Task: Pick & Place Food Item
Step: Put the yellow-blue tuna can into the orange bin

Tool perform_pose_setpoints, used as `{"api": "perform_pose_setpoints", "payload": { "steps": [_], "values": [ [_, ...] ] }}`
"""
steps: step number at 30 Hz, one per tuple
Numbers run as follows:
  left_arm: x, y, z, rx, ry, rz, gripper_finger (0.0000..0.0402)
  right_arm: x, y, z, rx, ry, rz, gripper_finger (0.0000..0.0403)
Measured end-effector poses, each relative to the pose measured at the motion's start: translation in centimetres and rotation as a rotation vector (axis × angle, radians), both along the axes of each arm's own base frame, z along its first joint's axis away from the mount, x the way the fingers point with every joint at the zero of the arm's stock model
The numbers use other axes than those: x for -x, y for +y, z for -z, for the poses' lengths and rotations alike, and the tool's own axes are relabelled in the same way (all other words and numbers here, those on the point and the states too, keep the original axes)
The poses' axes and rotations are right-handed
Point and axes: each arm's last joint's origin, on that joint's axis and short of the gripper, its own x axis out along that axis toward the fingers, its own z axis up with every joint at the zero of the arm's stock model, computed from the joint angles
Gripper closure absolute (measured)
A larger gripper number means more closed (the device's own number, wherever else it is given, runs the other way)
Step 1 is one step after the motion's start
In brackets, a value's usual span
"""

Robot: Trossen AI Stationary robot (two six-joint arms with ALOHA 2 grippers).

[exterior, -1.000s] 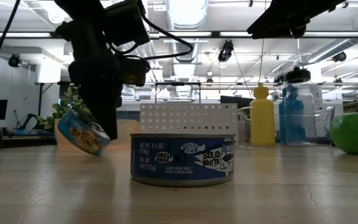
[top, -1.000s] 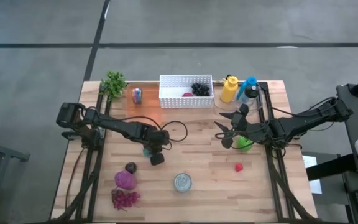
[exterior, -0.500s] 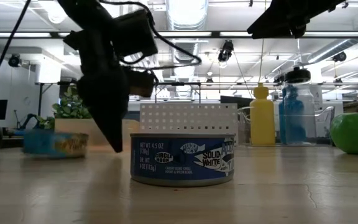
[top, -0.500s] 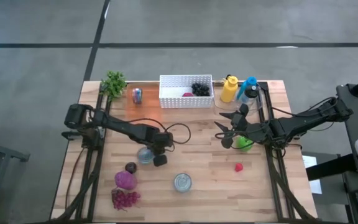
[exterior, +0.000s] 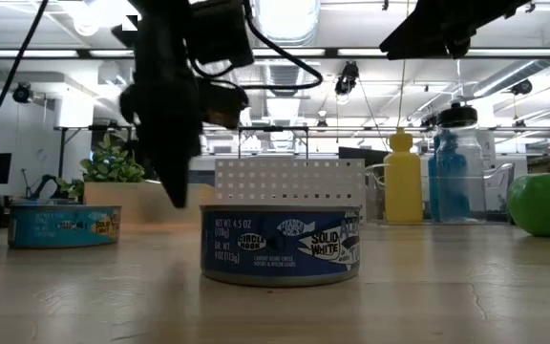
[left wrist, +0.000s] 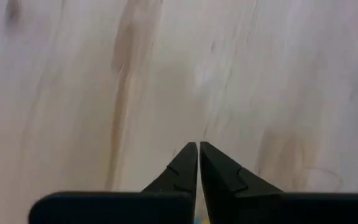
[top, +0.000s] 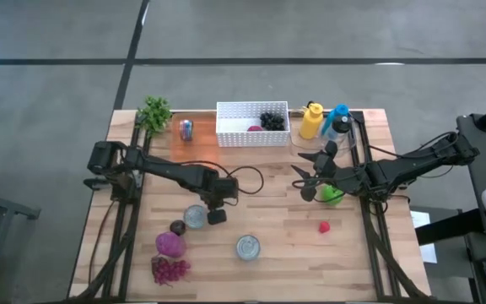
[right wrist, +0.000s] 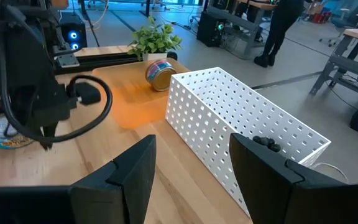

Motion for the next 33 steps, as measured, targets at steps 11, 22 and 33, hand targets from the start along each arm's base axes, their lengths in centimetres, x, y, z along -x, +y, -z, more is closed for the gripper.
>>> {"api": "perform_pose_setpoints", "payload": {
  "steps": [11,22,33],
  "values": [
    [3.8,0.0,-2.2,-0.073,0.172,0.155,0.0378,0.0,0.0,0.0,-0.002,0.0,0.0,0.0204],
    [5.5,0.1,-0.4,-0.072,0.222,0.283,0.0378,0.0,0.0,0.2,-0.002,0.003,0.0,0.0204],
    [5.3,0.0,-0.5,-0.036,0.204,0.296,0.0378,0.0,0.0,0.2,-0.001,0.005,0.0,0.0204]
  ]
}}
